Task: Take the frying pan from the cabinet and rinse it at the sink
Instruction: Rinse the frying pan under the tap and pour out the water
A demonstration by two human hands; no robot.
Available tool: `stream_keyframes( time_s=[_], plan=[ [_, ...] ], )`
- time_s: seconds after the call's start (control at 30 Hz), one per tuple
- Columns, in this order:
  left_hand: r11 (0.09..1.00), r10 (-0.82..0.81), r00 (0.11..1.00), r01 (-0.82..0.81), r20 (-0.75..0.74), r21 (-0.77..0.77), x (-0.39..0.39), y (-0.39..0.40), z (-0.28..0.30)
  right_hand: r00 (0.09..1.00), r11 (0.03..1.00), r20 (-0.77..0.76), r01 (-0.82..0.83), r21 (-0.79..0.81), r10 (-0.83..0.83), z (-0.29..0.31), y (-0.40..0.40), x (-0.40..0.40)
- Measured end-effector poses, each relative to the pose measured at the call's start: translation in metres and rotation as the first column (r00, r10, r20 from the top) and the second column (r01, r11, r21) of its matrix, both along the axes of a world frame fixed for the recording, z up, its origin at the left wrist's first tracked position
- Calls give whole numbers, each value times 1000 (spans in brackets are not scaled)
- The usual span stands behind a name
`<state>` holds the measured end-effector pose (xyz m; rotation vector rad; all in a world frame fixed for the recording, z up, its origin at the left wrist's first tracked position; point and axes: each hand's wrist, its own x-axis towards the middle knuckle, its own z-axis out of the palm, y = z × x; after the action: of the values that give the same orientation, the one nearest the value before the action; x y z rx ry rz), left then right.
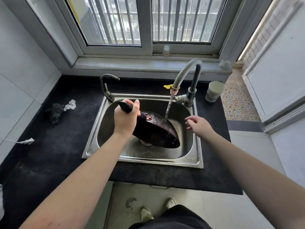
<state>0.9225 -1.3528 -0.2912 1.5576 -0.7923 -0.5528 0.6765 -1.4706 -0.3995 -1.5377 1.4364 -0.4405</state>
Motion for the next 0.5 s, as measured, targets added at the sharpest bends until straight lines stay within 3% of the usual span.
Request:
stream_keyframes(
  time_s=[0.27, 0.5],
  plan=[
    [997, -72, 997, 72, -11, 2, 7, 4, -5, 999, 997, -42, -5, -72, 2, 24, -15, 16],
    [1000, -9, 1000, 9, 2, 25, -2, -1, -4, 992, 994, -110, -70, -85, 61, 31, -51, 42]
  ],
)
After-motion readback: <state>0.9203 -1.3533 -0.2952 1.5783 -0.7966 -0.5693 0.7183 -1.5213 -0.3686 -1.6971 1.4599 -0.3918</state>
